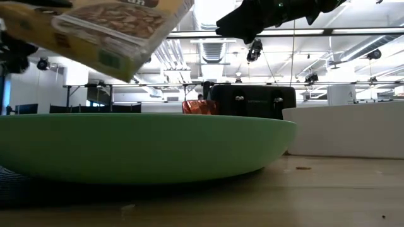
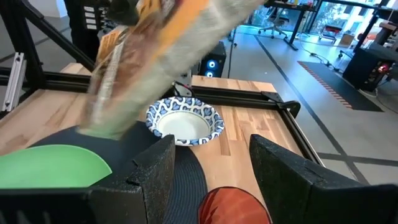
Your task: Arrange a breakfast setting
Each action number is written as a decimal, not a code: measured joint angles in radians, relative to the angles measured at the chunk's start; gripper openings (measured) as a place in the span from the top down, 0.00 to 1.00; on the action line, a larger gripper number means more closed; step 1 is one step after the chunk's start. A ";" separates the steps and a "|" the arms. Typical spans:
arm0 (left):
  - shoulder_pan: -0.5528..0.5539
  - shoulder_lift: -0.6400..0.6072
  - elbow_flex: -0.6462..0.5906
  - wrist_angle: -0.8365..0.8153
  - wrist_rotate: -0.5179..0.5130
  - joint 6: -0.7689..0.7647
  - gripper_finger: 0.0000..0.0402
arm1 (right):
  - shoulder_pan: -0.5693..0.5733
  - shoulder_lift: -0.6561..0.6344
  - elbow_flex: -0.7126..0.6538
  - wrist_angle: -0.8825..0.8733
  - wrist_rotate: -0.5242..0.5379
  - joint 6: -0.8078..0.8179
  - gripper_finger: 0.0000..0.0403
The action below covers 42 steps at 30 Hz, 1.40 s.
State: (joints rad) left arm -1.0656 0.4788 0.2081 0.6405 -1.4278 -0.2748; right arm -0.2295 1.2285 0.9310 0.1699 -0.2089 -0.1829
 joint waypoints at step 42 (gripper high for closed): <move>0.290 0.727 1.154 -2.209 0.761 -1.385 1.00 | 0.000 -0.003 0.003 -0.108 -0.004 -0.028 0.51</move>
State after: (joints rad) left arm -0.7752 1.2058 1.3625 -1.5684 -0.6670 -1.6597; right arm -0.2294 1.2251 0.9337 0.0616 -0.2127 -0.2108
